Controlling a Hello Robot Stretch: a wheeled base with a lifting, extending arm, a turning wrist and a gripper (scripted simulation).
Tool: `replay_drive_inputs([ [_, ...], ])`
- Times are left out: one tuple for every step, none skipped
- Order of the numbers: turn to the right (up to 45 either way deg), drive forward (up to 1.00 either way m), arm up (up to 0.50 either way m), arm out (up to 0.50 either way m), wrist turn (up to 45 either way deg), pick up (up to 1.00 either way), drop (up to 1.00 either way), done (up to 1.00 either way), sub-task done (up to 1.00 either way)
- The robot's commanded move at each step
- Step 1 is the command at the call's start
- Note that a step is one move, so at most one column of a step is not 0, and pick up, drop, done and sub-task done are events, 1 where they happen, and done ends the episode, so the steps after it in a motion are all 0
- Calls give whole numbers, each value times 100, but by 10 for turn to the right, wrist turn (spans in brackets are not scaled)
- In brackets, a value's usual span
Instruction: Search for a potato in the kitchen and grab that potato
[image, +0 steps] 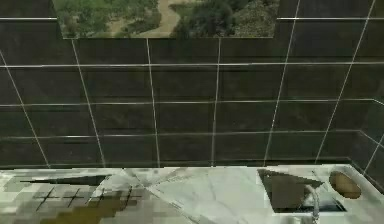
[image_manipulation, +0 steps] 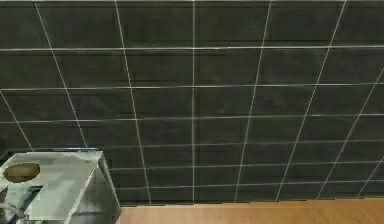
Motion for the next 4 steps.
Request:
replay_drive_inputs([
  [-420, 0, 0, 0, 0, 0, 0, 0, 0],
  [450, 0, 0, 0, 0, 0, 0, 0, 0],
  [450, 0, 0, 0, 0, 0, 0, 0, 0],
  [210, 0, 0, 0, 0, 0, 0, 0, 0],
])
